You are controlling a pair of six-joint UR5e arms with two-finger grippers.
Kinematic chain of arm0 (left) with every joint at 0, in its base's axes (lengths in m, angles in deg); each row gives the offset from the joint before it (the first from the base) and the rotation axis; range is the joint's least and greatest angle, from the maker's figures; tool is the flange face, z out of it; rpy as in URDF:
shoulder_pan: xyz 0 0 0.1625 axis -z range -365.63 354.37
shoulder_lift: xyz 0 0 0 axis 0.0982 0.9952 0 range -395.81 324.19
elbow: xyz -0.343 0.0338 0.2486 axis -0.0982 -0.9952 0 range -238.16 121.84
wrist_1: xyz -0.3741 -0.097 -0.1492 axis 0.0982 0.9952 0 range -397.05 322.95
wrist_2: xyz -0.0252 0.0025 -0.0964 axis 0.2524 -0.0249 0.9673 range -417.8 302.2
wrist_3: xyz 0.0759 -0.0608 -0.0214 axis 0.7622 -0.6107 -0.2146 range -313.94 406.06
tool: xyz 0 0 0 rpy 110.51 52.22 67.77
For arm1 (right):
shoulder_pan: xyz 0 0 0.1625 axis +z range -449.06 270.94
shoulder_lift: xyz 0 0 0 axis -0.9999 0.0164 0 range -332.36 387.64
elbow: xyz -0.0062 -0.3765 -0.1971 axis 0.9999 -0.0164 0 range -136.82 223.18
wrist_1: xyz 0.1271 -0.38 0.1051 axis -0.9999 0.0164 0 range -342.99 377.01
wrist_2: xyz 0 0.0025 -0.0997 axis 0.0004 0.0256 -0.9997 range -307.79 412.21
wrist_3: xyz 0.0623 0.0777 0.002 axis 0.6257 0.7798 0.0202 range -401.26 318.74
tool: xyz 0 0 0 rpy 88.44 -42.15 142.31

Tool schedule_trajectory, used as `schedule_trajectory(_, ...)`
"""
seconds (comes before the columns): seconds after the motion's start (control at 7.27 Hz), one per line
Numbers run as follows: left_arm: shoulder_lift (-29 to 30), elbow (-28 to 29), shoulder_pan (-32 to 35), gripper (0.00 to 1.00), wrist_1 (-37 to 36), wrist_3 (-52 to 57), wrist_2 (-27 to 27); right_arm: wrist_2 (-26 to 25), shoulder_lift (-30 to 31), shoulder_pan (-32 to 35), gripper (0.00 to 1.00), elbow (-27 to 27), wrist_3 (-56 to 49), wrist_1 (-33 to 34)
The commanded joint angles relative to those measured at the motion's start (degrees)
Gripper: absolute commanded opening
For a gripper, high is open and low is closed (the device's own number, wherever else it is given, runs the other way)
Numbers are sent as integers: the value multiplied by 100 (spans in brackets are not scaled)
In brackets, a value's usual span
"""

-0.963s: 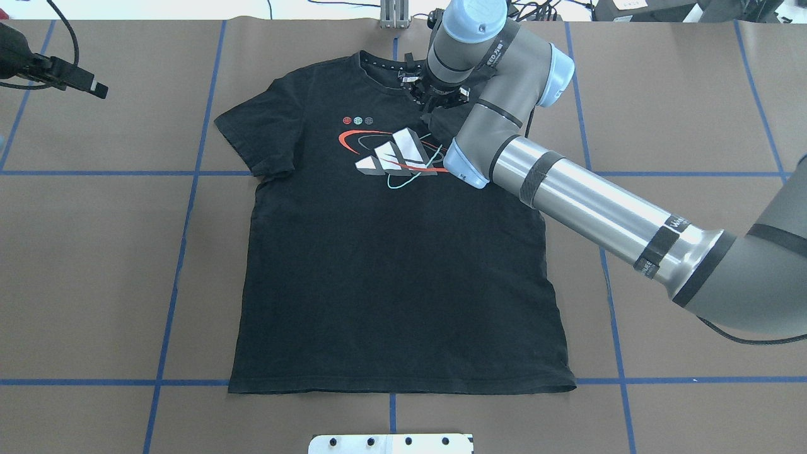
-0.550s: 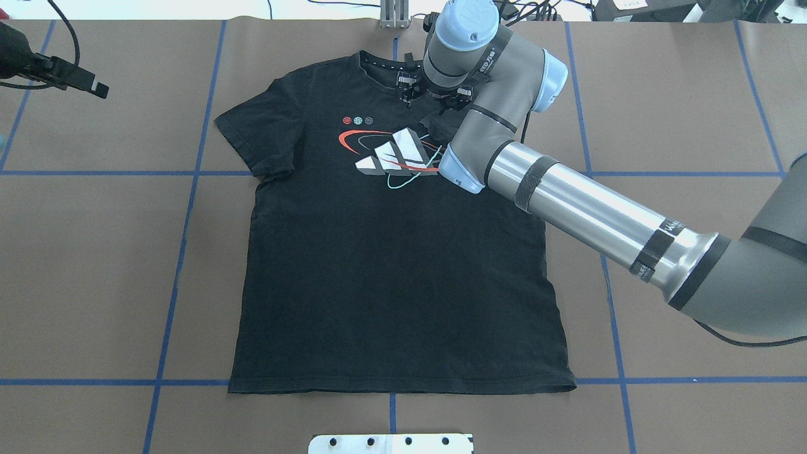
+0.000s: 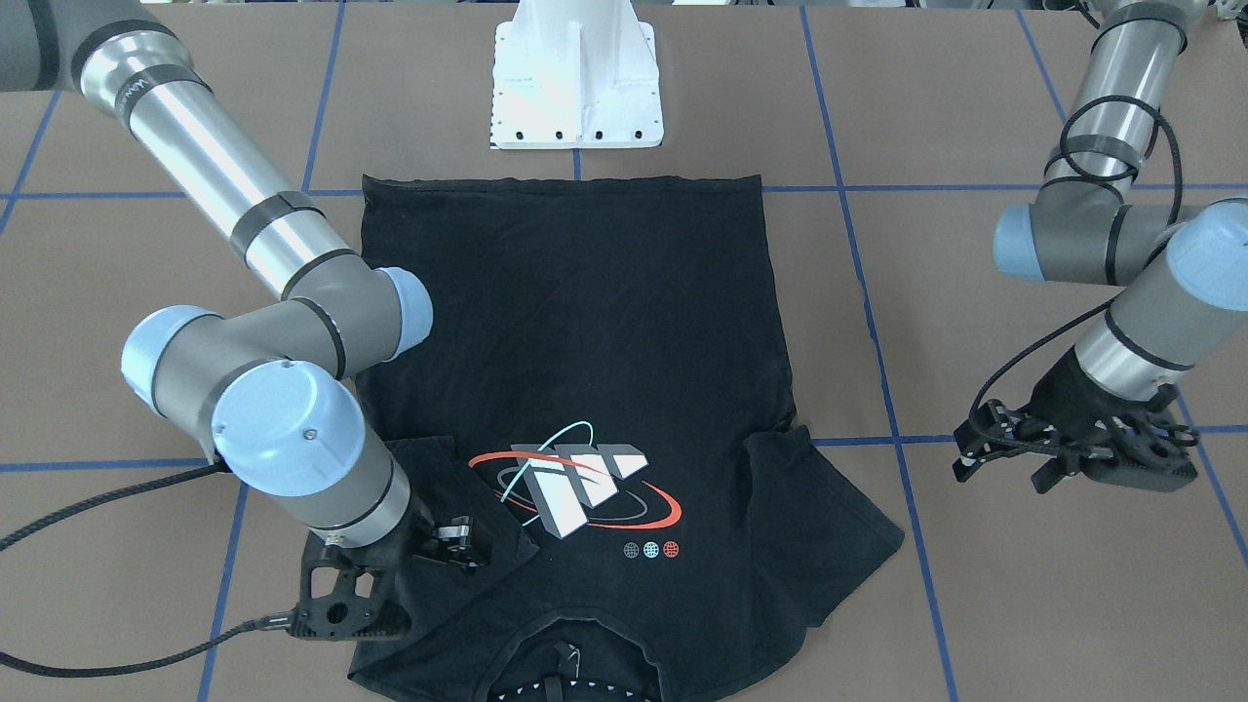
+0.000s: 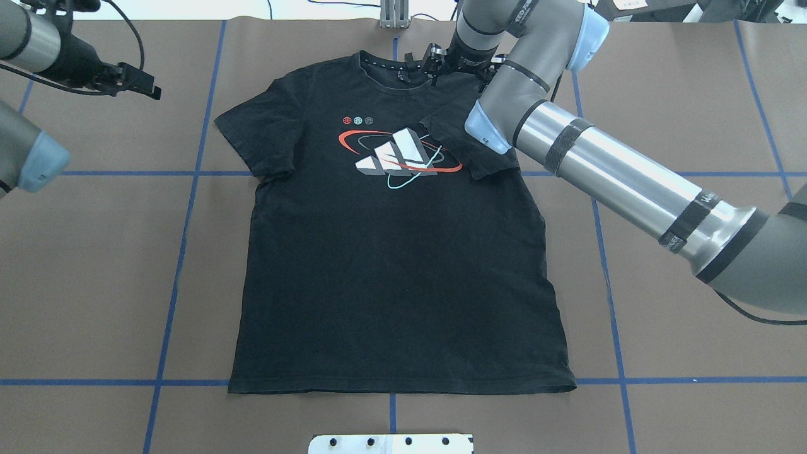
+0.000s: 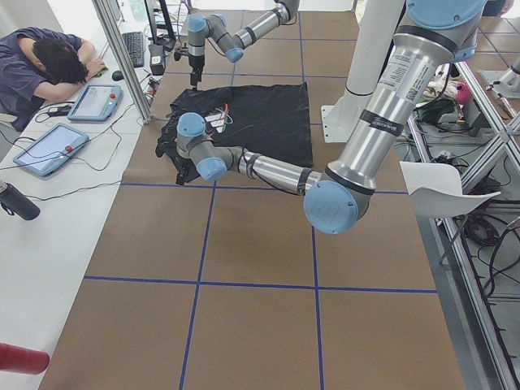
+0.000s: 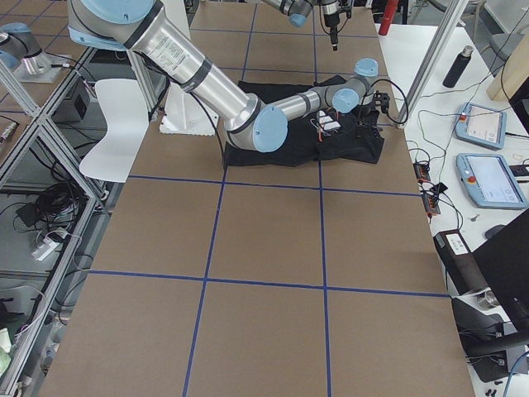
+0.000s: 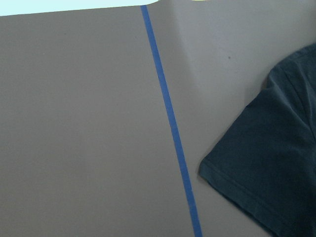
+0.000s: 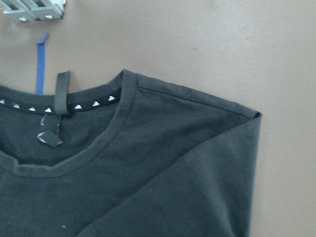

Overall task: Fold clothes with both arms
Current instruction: 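Retract the right gripper while the left arm moves toward the shirt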

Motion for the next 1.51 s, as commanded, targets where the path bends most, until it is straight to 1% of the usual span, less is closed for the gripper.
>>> schedule_trajectory(0.0, 385, 706, -344, 100, 378, -417, -502, 344, 1139, 408, 100, 1081, -1051, 233)
schedule_trajectory(0.14, 525, 917, -512, 100, 379, -462, -748, 554, 1667, 636, 100, 1451, -1499, 224)
schedule_trajectory(0.28, 631, 1085, -522, 100, 388, -506, -768, 730, 2081, 838, 100, 1646, -1930, 180)
schedule_trajectory(0.41, 693, 1182, -627, 98, 388, -637, -1011, 845, 2294, 979, 100, 1674, -2239, 162)
schedule_trajectory(0.55, 720, 1270, -810, 93, 553, -951, -1440, 846, 2357, 998, 100, 1674, -2294, 154)
schedule_trajectory(0.69, 877, 1671, -856, 86, 920, -1146, -1497, 838, 2358, 998, 100, 1674, -2286, 153)
schedule_trajectory(0.83, 1000, 1954, -874, 84, 1133, -1156, -1628, 838, 2358, 990, 100, 1674, -2295, 153)
schedule_trajectory(0.96, 1010, 1956, -883, 79, 1135, -1165, -1638, 829, 2349, 990, 100, 1674, -2286, 162)
schedule_trajectory(1.24, 1036, 1895, -883, 58, 1144, -1244, -1620, 820, 2349, 990, 100, 1665, -2286, 162)
schedule_trajectory(1.38, 1028, 1834, -891, 55, 1135, -1236, -1603, 794, 2340, 981, 100, 1665, -2286, 162)
